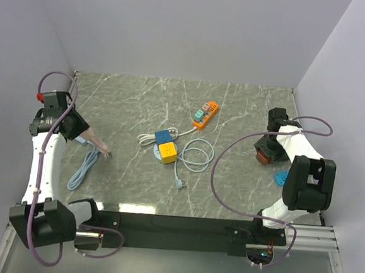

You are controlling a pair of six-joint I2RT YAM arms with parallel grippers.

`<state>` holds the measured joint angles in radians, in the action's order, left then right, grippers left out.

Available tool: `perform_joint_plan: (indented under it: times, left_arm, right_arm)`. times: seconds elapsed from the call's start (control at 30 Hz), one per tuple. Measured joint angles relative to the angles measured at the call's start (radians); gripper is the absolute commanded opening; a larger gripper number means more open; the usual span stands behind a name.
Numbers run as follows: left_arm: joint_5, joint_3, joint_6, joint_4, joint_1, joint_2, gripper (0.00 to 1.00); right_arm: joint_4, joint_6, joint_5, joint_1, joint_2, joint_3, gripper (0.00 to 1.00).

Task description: Pull the plug off the socket

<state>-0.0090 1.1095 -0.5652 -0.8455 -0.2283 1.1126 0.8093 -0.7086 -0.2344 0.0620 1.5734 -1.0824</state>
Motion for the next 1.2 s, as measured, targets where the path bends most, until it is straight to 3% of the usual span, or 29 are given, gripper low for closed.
perform_joint_plan:
  times: [0.07,0.27,0.37,0.4,0.43,0.5,0.6,0.63,0.73,0.83,1.0,1.2]
  left_arm:
    - [-0.016,-0.017,-0.003,0.029,-0.042,0.021,0.01]
    - [-0.011,0.003,-0.026,0.132,-0.150,0.221,0.01]
    - [0.018,0.008,-0.046,0.183,-0.201,0.328,0.01]
    - [0.027,0.011,-0.050,0.198,-0.212,0.360,0.04]
    - [0.034,0.016,-0.053,0.209,-0.223,0.389,0.11]
    - [0.046,0.023,-0.057,0.233,-0.235,0.427,0.18]
    - [0.067,0.024,-0.060,0.267,-0.241,0.459,0.31]
    - [0.078,0.024,-0.062,0.280,-0.242,0.467,0.40]
    - [0.091,0.024,-0.068,0.319,-0.243,0.479,0.55]
    - [0.090,0.024,-0.071,0.338,-0.243,0.486,0.61]
    - [0.090,0.022,-0.075,0.359,-0.245,0.485,0.62]
    - [0.072,-0.005,-0.086,0.365,-0.244,0.476,0.62]
  right_arm:
    - [-0.004,0.000,-0.009,0.016,0.018,0.000,0.00]
    - [-0.015,-0.001,-0.013,0.046,0.076,-0.003,0.14]
    - [-0.019,0.000,-0.011,0.048,0.085,-0.010,0.30]
    - [-0.019,0.000,-0.011,0.048,0.088,-0.012,0.39]
    - [-0.020,0.000,-0.009,0.048,0.088,-0.012,0.43]
    - [-0.022,0.002,-0.004,0.049,0.089,-0.012,0.53]
    - [-0.025,0.008,0.005,0.050,0.088,-0.011,0.60]
    - [-0.027,0.012,0.010,0.051,0.088,-0.011,0.63]
    - [-0.035,0.023,0.022,0.055,0.085,-0.008,0.69]
    - [-0.053,0.030,0.052,0.057,0.084,-0.002,0.71]
    - [-0.083,0.031,0.128,0.038,0.062,0.043,0.73]
    - [-0.073,0.035,0.178,0.005,-0.072,0.062,0.73]
